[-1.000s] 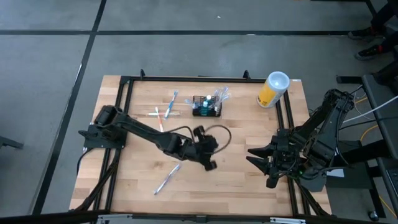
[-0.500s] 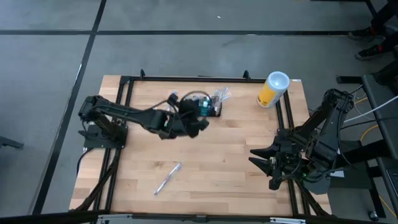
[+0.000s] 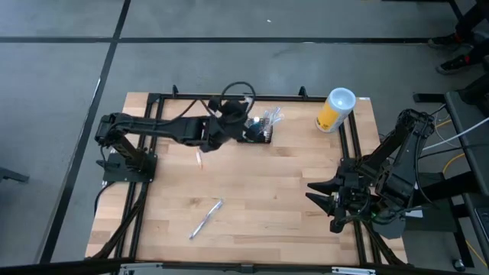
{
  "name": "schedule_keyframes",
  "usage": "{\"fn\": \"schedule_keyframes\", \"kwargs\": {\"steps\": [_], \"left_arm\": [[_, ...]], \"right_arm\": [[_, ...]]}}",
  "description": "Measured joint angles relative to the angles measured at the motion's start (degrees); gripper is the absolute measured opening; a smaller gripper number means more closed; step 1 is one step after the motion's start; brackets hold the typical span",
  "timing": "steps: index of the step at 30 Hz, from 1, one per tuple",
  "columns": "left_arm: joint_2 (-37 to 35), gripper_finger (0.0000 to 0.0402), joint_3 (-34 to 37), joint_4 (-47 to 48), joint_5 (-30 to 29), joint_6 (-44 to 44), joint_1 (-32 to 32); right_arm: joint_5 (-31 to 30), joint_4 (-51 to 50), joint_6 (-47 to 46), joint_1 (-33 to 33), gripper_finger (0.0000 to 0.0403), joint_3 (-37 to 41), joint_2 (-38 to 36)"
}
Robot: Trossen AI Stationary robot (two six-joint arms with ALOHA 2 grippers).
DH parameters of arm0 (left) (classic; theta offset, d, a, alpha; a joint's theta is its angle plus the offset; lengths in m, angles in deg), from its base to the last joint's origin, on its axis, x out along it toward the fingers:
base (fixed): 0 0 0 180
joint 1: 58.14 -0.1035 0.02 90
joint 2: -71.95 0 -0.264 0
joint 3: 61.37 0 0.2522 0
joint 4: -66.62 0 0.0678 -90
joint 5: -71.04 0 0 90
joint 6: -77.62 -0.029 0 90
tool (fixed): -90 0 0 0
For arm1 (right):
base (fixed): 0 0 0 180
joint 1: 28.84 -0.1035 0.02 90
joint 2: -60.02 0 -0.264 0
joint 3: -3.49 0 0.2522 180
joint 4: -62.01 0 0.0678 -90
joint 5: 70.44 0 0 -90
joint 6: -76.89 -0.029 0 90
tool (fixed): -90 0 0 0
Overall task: Pick & Place toothbrushing station
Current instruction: Put the blue toothbrush into the black mesh organizer
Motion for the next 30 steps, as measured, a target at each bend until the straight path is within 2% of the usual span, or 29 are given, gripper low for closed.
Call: {"fn": "schedule_keyframes", "kwargs": {"steps": [6, 13, 18, 30], "left_arm": [[0.0, 0.0002, 0.0, -7.8, 2.2, -7.0, -1.5], [0.0, 0.0002, 1.6, -7.4, 4.3, -6.9, -3.8], [0.0, 0.0002, 4.6, -7.5, 7.4, -3.6, -5.0], [0.0, 0.0002, 11.1, -7.7, 7.2, 4.3, -4.3]], "right_arm": [[0.0, 0.0, -0.2, 0.0, 0.0164, 0.0, 0.0], [0.0, 0.0, -0.6, 0.0, 0.0164, 0.0, 0.0], [-0.5, 0.0, -0.7, 0.0, 0.0164, 0.0, 0.0], [-0.8, -0.3, -2.2, 0.0, 0.0164, 0.0, 0.0]]}}
